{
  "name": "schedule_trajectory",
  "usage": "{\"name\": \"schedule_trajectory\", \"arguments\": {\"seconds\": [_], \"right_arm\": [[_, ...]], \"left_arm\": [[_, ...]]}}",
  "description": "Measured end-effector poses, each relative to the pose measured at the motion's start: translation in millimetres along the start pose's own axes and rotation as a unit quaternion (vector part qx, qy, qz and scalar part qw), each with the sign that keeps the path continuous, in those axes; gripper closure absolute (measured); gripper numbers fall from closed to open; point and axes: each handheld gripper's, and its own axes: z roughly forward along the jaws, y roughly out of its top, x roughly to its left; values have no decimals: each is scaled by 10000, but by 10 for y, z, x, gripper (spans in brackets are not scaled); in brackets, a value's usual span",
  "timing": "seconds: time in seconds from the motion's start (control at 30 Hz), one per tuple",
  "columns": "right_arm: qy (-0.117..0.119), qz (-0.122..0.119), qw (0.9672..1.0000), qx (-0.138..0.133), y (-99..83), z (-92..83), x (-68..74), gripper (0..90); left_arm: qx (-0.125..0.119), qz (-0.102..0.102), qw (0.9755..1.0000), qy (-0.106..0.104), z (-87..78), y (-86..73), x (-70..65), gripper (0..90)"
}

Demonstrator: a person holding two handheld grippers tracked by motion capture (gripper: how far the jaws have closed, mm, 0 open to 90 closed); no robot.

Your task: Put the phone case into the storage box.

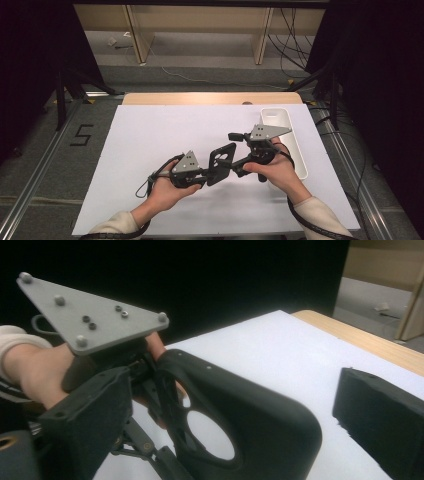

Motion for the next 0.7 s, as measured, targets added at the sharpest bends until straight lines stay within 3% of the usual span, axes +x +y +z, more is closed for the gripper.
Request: {"name": "schedule_trajectory", "arguments": {"seconds": [0.3, 0.7], "right_arm": [[-502, 100, 9987, -50, -48, 72, 32, 3], [-808, 86, 9966, -164, -105, 172, 100, 3]], "left_arm": [[-26, -168, 9996, 243, -8, 6, 10, 799], [-48, -323, 9984, 464, -5, 22, 21, 800]]}}
